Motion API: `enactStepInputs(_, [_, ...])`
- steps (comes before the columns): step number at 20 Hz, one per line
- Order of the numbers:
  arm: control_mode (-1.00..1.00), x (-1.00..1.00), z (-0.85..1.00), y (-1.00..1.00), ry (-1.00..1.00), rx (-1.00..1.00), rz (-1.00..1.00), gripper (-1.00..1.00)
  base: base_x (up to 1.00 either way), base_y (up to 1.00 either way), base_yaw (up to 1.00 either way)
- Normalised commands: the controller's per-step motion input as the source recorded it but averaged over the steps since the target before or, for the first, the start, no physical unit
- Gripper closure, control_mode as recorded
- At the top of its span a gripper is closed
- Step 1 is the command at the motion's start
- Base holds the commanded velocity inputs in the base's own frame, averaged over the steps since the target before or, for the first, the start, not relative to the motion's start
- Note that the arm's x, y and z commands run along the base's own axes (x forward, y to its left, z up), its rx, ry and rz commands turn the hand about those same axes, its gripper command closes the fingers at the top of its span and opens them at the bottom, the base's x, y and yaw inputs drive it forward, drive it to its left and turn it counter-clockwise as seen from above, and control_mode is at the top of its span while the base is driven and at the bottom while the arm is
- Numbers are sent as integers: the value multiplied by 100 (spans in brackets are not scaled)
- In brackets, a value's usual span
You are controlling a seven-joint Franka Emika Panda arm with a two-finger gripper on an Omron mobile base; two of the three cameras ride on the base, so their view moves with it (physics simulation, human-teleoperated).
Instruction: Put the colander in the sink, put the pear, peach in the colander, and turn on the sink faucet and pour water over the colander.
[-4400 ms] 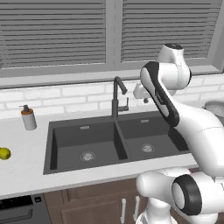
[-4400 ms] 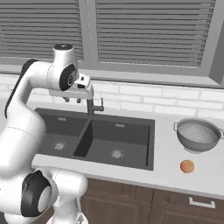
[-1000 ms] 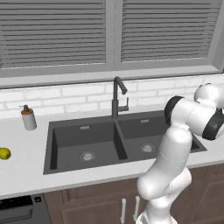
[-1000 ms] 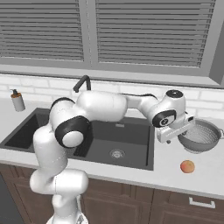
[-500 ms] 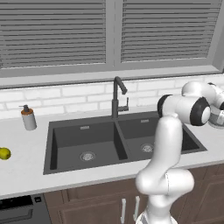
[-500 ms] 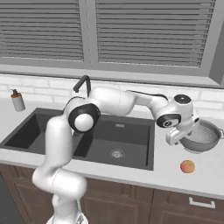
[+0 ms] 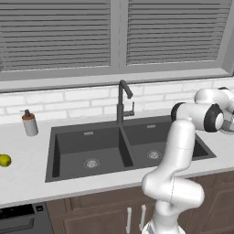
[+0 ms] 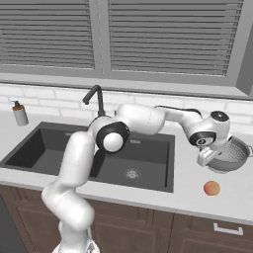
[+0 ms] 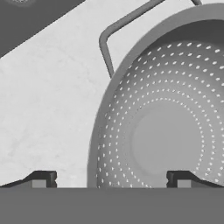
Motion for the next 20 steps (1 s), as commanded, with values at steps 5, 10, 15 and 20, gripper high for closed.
enactStepInputs(5, [-100, 22, -39, 0, 4, 0, 2, -100, 0, 0, 0])
enactStepInputs(10, [-100, 11, -27, 1, 1, 0, 1, 100, 0, 0, 0])
enactStepInputs(15, [-100, 2, -10, 18, 1, -1, 0, 100, 0, 0, 0])
enactStepInputs(20, [-100, 0, 6, 45, 0, 0, 0, 100, 0, 0, 0])
